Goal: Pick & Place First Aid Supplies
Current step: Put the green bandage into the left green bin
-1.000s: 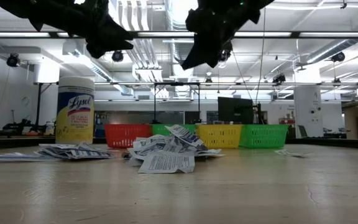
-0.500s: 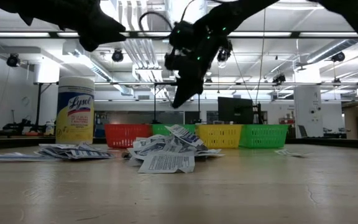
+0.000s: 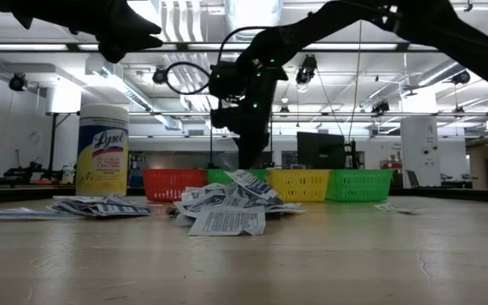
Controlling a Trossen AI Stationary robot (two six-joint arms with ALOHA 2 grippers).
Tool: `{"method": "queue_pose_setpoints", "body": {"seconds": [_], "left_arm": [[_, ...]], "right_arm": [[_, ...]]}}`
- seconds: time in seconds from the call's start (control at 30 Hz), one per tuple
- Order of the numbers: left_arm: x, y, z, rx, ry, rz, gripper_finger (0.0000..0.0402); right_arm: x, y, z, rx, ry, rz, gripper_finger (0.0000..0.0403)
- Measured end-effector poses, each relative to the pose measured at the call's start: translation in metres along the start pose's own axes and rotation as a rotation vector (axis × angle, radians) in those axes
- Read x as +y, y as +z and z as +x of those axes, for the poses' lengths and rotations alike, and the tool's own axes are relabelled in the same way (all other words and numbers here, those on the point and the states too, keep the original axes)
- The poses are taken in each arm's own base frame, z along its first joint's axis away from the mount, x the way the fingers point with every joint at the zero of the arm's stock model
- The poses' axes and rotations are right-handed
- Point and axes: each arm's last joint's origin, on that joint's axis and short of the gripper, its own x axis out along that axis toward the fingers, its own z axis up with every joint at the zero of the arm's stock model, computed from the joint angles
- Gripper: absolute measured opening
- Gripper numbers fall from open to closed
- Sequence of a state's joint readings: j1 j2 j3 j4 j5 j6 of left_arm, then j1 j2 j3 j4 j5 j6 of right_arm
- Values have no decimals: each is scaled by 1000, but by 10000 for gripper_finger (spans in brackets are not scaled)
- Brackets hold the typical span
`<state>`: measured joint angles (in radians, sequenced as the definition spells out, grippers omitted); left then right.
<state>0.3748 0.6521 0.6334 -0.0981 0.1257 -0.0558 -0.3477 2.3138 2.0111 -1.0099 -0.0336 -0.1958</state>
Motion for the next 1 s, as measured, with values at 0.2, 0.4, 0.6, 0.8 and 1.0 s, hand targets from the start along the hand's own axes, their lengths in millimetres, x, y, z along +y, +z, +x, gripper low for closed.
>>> {"method": "queue_pose_setpoints", "body": {"seconds": [0.2, 0.4, 0.6, 0.8, 1.0], "left_arm": [[0, 0, -3, 4, -1, -3, 174], [0, 0, -3, 4, -3, -8, 175], [0, 0, -3, 3, -4, -8, 175], [0, 0, -3, 3, -4, -8, 175], [-1, 0, -3, 4, -7, -8, 175]], "right_arm": [[-2, 7, 7, 20, -8, -72, 8], [-2, 9, 8, 36, -2, -96, 9], [-4, 6, 8, 61, 6, -98, 18], [-7, 6, 7, 56, 3, -83, 76], [-7, 6, 5, 52, 2, -84, 135]]}}
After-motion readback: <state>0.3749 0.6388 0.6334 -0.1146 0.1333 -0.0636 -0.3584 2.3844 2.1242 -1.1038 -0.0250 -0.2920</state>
